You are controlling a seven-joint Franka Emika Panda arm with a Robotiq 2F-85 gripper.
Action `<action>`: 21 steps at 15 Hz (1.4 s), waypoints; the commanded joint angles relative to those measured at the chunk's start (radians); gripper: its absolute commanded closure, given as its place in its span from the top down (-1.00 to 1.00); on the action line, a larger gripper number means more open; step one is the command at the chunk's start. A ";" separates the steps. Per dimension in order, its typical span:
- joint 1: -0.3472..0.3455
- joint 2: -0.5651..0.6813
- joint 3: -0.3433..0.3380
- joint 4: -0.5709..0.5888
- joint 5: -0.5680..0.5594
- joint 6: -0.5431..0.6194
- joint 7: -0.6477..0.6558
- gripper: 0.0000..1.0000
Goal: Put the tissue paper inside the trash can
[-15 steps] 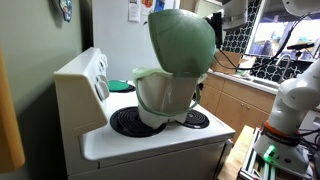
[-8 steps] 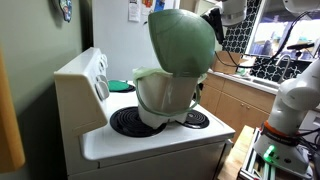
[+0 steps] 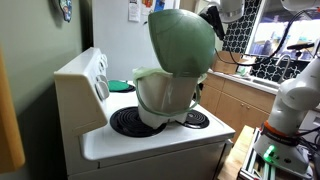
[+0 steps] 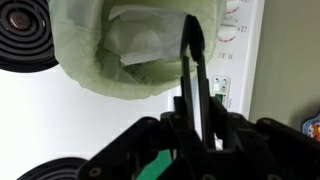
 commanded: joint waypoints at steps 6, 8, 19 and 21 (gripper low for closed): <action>-0.017 0.007 -0.011 0.037 -0.083 -0.115 0.096 -0.20; -0.021 0.002 -0.014 0.032 -0.084 -0.117 0.103 -0.47; -0.031 -0.030 0.000 -0.060 -0.070 0.201 0.117 -0.47; -0.029 -0.040 0.007 -0.094 -0.070 0.267 0.118 -0.47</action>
